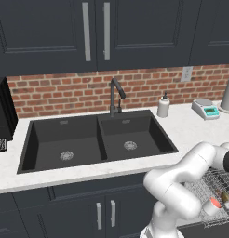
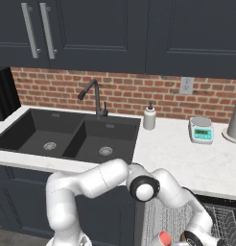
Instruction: Pick up the cup and bowl from the counter, place them in the dishwasher, and close the dishwasher door.
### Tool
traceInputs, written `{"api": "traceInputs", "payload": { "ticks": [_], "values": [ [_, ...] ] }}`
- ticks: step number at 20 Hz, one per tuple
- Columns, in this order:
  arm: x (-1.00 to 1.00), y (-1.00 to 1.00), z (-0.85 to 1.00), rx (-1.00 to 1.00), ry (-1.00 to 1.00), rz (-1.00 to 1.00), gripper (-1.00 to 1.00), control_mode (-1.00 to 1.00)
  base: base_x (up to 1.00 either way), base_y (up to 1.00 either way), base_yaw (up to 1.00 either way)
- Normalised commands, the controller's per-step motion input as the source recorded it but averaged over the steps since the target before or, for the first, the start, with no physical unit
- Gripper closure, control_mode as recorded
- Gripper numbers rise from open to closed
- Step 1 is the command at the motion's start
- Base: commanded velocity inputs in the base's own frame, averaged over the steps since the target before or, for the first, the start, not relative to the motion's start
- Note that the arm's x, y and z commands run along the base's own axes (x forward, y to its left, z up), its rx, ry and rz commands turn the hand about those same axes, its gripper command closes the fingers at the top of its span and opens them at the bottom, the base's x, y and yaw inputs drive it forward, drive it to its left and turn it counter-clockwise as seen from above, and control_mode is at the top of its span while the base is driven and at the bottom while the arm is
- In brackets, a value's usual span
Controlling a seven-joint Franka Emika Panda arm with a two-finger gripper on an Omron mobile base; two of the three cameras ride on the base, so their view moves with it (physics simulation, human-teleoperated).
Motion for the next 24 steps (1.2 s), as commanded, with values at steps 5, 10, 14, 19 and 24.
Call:
{"api": "traceInputs", "payload": {
  "ticks": [5, 10, 14, 19, 24],
  "values": [
    [0.00, -0.22, -0.42, 0.01, 0.01, -0.13, 1.00, -1.00, 0.00, 0.00, 0.00],
    [-0.02, 0.00, -0.10, 0.01, 0.00, -0.05, -1.00, -1.00, 0.00, 0.00, 0.00],
    [-0.02, 0.00, 0.00, 0.00, 0.00, -0.05, -1.00, -1.00, 0.00, 0.00, 0.00],
    [-0.01, 0.01, 0.20, -0.06, 0.00, -0.02, -1.00, -1.00, 0.00, 0.00, 0.00],
    [0.00, 0.01, 0.35, -0.12, 0.00, 0.00, -1.00, -1.00, 0.00, 0.00, 0.00]
  ]
}}
